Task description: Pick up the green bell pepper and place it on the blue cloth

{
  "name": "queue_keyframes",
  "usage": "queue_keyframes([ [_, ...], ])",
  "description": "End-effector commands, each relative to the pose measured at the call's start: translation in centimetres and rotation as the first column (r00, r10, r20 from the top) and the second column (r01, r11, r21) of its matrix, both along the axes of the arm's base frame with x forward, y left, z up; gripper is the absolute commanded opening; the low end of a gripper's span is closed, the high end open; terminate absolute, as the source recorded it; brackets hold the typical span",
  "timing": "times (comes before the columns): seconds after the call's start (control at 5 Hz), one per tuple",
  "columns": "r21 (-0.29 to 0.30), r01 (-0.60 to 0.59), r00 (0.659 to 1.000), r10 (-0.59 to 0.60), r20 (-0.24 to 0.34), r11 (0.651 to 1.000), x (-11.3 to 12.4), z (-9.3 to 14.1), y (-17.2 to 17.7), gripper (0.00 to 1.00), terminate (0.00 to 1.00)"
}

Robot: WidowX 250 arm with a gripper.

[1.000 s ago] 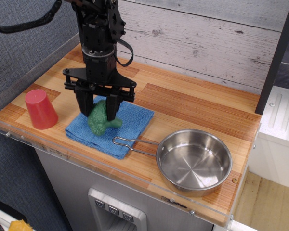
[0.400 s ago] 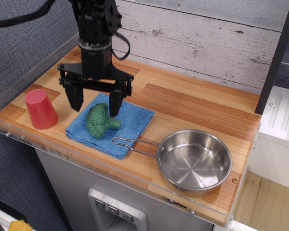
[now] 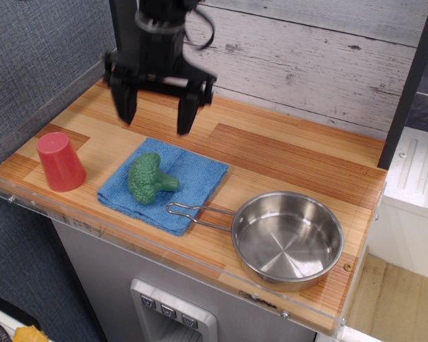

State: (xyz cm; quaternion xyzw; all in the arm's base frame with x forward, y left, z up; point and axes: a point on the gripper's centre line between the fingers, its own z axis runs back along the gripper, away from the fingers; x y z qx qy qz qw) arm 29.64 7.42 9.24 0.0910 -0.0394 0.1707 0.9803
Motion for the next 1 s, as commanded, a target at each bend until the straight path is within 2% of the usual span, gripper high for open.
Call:
queue_keyframes([
  [0.0, -0.005, 0.112, 0.988, -0.111, 0.112, 0.994, 3.1, 2.7, -1.1, 1.00, 0.00],
  [0.2, -0.025, 0.194, 0.971, -0.189, 0.144, 0.981, 4.7, 3.3, -2.7, 1.00, 0.00],
  [0.4, -0.051, 0.247, 0.957, -0.235, 0.172, 0.968, 4.8, 4.3, -4.9, 1.00, 0.00],
  [0.6, -0.106, 0.290, 0.940, -0.262, 0.219, 0.951, 5.1, 5.5, -7.0, 1.00, 0.00],
  [0.8, -0.106, 0.290, 0.940, -0.262, 0.219, 0.951, 5.1, 5.5, -7.0, 1.00, 1.00],
])
